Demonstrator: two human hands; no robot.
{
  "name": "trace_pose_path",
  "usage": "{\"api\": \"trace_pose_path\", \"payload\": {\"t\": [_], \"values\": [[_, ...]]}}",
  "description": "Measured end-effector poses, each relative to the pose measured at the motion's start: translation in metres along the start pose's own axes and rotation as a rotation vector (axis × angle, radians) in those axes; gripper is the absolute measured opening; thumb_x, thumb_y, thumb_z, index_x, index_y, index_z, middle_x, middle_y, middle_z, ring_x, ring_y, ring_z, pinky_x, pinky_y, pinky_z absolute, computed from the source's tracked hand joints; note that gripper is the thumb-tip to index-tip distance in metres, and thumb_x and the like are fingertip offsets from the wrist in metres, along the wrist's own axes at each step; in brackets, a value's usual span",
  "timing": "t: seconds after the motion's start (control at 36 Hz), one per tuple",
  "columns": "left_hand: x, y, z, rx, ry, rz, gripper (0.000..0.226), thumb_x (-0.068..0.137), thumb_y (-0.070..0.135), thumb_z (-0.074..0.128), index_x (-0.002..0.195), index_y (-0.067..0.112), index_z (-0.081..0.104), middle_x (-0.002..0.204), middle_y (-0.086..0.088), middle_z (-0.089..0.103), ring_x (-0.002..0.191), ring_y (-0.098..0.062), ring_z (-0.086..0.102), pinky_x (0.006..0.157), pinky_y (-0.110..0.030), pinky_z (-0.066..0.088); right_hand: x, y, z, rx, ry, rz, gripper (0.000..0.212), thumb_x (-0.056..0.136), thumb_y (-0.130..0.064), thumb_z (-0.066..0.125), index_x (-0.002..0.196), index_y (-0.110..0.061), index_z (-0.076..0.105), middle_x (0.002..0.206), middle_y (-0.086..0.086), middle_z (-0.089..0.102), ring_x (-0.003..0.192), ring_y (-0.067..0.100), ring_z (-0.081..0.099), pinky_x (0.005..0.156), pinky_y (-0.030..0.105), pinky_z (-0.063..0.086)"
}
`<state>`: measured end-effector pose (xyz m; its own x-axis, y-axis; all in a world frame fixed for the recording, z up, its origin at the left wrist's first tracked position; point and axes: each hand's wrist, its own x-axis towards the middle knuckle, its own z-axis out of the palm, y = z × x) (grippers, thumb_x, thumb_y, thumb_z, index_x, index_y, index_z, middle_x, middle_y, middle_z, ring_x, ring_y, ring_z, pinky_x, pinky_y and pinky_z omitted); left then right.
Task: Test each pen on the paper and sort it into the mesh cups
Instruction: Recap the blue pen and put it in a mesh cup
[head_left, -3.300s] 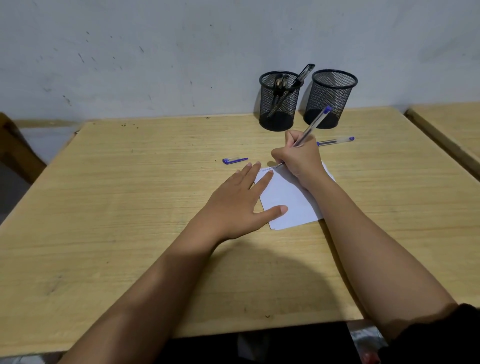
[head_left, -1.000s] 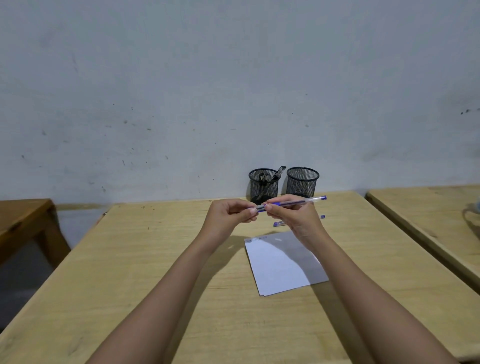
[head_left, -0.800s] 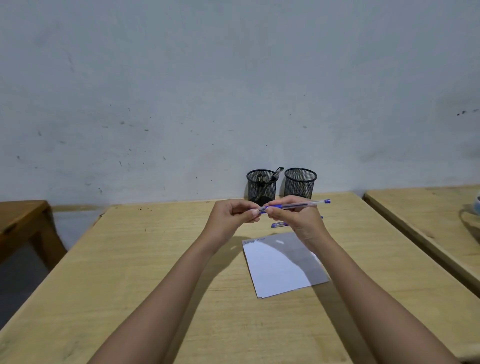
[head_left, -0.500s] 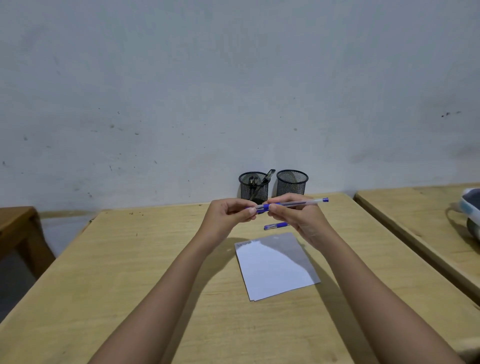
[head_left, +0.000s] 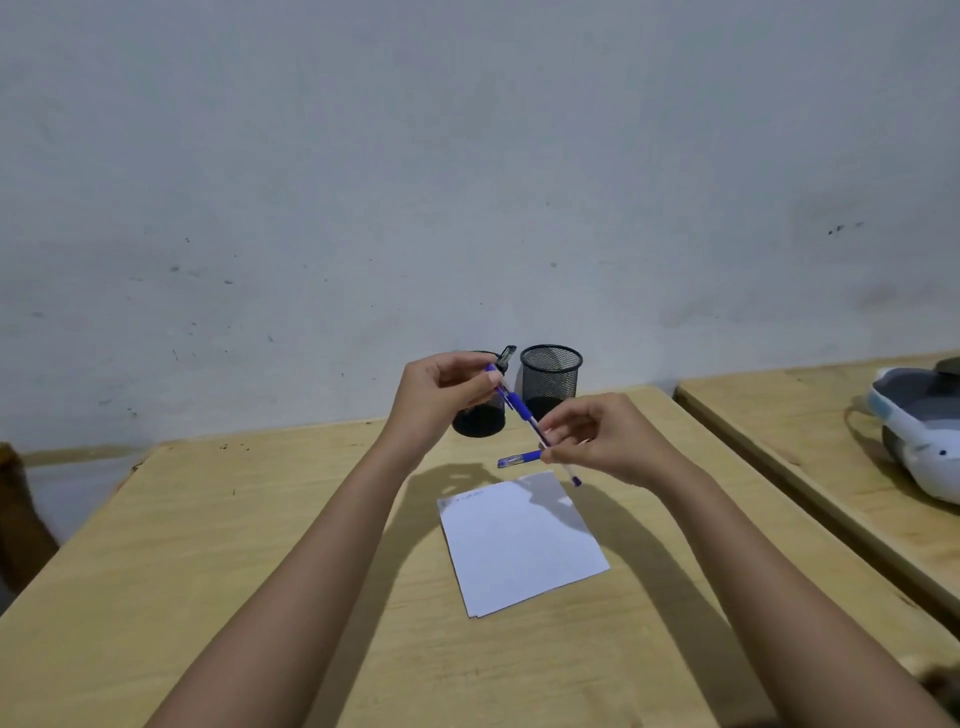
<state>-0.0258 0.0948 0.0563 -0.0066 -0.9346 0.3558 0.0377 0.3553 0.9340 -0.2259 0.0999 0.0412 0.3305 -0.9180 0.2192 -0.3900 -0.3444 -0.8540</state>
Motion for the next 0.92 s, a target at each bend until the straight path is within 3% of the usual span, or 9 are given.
{"api": "trace_pose_path", "payload": {"t": [0.14,0.22,0.28,0.33,0.42,0.47,0.58,0.69,0.92], "values": [[0.02,-0.005,0.036,-0.065,-0.025,-0.001,0.012,0.09,0.011,0.058,0.091,0.006,0.07,0.075,0.0,0.071,0.072,-0.01,0.066,0.075,-0.019,0.056,0.005,0.013,-0.009,-0.106,0.116,-0.023,0.022,0.071,0.001,0.073,0.073,-0.019,0.063,0.072,-0.001,0.061,0.063,0.012,0.06,0.058,0.013,0.045],[0.035,-0.023,0.049,-0.054,-0.013,-0.04,0.014,0.092,0.014,0.056,0.092,0.006,0.068,0.083,-0.008,0.068,0.076,-0.012,0.065,0.079,-0.021,0.054,0.01,0.024,-0.018,-0.057,0.235,-0.019,0.026,0.072,0.005,0.07,0.075,-0.018,0.058,0.074,0.001,0.062,0.063,0.017,0.063,0.066,0.025,0.053],[0.045,-0.042,0.056,0.135,-0.007,-0.027,0.015,0.09,0.019,0.06,0.099,0.009,0.068,0.09,-0.006,0.067,0.084,-0.012,0.064,0.082,-0.021,0.051,0.015,0.032,-0.027,0.03,0.316,-0.003,0.025,0.073,0.005,0.068,0.078,-0.016,0.054,0.076,0.004,0.063,0.068,0.023,0.067,0.071,0.038,0.054],[0.052,-0.058,0.063,0.335,-0.002,-0.052,0.032,0.088,0.024,0.063,0.116,0.008,0.061,0.104,-0.007,0.065,0.098,-0.015,0.061,0.083,-0.017,0.047,0.022,0.039,-0.035,0.167,0.373,0.003,0.024,0.077,0.006,0.065,0.08,-0.014,0.051,0.078,0.006,0.062,0.075,0.027,0.07,0.075,0.043,0.053],[0.066,-0.079,0.074,0.563,-0.034,-0.058,0.058,0.088,0.032,0.061,0.136,0.006,0.042,0.133,-0.011,0.049,0.125,-0.021,0.046,0.101,-0.023,0.036,0.041,0.047,-0.046,0.315,0.477,0.007,0.021,0.085,0.005,0.055,0.08,-0.014,0.048,0.082,0.011,0.059,0.083,0.027,0.071,0.08,0.038,0.056],[0.067,-0.086,0.077,0.656,-0.047,-0.046,0.064,0.088,0.035,0.06,0.139,0.006,0.034,0.141,-0.008,0.038,0.133,-0.02,0.035,0.106,-0.024,0.026,0.049,0.047,-0.047,0.379,0.517,0.019,0.017,0.088,0.001,0.051,0.08,-0.013,0.048,0.084,0.012,0.056,0.086,0.026,0.07,0.078,0.033,0.056],[0.081,-0.102,0.087,0.705,-0.045,-0.051,0.078,0.087,0.04,0.06,0.145,0.005,0.02,0.153,-0.01,0.019,0.143,-0.023,0.016,0.117,-0.038,0.019,0.074,0.054,-0.056,0.418,0.578,-0.018,0.014,0.092,-0.005,0.05,0.081,-0.013,0.049,0.083,0.006,0.051,0.082,0.021,0.071,0.071,0.023,0.056],[0.095,-0.113,0.092,0.696,-0.038,-0.062,0.089,0.088,0.042,0.058,0.149,0.006,0.003,0.159,-0.007,-0.002,0.146,-0.019,-0.004,0.118,-0.032,0.005,0.098,0.061,-0.059,0.439,0.633,-0.07,0.01,0.088,-0.004,0.057,0.084,-0.012,0.052,0.08,0.002,0.056,0.08,0.023,0.071,0.077,0.029,0.057],[0.113,-0.129,0.095,0.636,0.001,-0.061,0.094,0.085,0.05,0.058,0.149,0.008,0.005,0.158,-0.005,0.004,0.146,-0.018,0.003,0.119,-0.035,0.011,0.132,0.087,-0.058,0.185,0.605,-0.018,0.013,0.082,-0.012,0.064,0.082,-0.023,0.057,0.092,0.012,0.069,0.09,0.025,0.067,0.089,0.046,0.053]]}}
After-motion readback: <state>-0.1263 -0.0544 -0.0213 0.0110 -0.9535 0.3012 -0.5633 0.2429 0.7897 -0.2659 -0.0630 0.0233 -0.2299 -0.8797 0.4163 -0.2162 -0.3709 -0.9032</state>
